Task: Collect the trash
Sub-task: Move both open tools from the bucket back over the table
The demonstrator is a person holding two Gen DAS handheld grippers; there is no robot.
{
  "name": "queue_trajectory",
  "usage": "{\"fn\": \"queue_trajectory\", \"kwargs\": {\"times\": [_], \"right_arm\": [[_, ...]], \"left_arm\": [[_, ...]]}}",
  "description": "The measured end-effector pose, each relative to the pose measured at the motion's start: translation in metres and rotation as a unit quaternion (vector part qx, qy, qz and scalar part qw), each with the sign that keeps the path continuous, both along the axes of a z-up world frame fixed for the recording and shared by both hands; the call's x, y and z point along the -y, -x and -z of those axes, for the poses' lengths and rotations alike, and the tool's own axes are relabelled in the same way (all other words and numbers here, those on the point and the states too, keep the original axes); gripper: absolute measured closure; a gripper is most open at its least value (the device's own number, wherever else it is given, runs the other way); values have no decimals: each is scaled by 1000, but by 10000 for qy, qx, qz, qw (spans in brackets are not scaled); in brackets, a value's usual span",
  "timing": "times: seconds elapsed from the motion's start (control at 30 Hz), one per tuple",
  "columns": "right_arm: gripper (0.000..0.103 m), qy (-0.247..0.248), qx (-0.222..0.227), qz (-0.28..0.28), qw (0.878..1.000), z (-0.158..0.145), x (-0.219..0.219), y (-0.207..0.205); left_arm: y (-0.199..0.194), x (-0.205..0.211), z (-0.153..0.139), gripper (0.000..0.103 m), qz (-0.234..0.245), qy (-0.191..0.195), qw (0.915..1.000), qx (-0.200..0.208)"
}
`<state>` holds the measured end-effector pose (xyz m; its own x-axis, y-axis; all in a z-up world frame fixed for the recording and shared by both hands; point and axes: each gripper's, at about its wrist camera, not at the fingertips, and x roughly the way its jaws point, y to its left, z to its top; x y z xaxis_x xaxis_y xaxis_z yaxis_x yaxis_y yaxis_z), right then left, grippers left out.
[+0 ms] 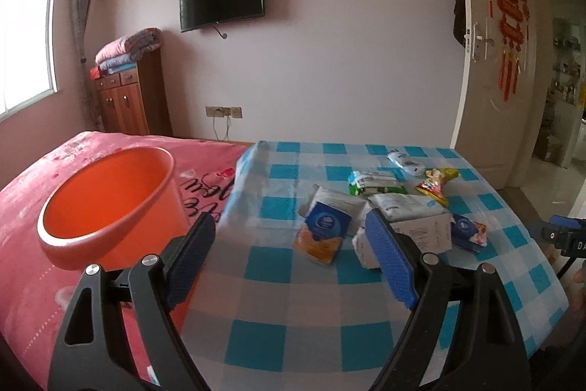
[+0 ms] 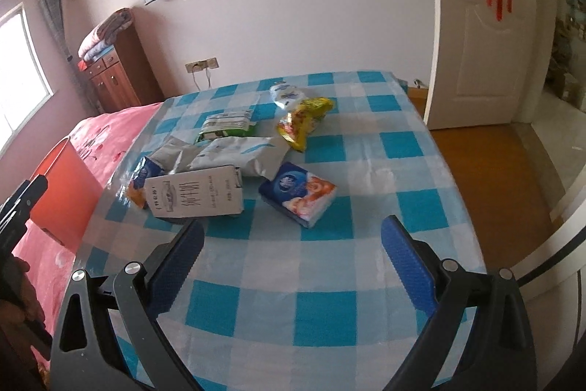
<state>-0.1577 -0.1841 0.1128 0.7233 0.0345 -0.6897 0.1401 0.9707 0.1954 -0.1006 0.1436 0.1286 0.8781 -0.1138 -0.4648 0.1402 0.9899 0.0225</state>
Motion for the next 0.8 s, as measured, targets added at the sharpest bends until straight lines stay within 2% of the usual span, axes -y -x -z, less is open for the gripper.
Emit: {"fn": "queue_trajectory", "kwargs": {"times": [0.1, 0.27, 0.5, 0.63, 0.8], "right_arm": [[7, -93, -57, 55, 9999, 5, 11, 6], [7, 83, -167, 173, 9997, 14, 24, 13], [7, 348, -21, 132, 9993, 21, 40, 26], [7, 312, -62, 133, 9994, 29, 52, 27], [7, 408, -142, 131, 9990, 40, 60, 23]], "left_arm": [[2, 6, 5, 18, 60, 12, 9999, -132], [1, 11, 17, 18, 74, 4, 9994, -338], [-20, 13, 30, 18, 142, -440, 9980, -440], [-39, 18, 35, 18, 167, -683, 9964, -473], [-51, 30, 39, 18, 308, -705, 9957, -513]]}}
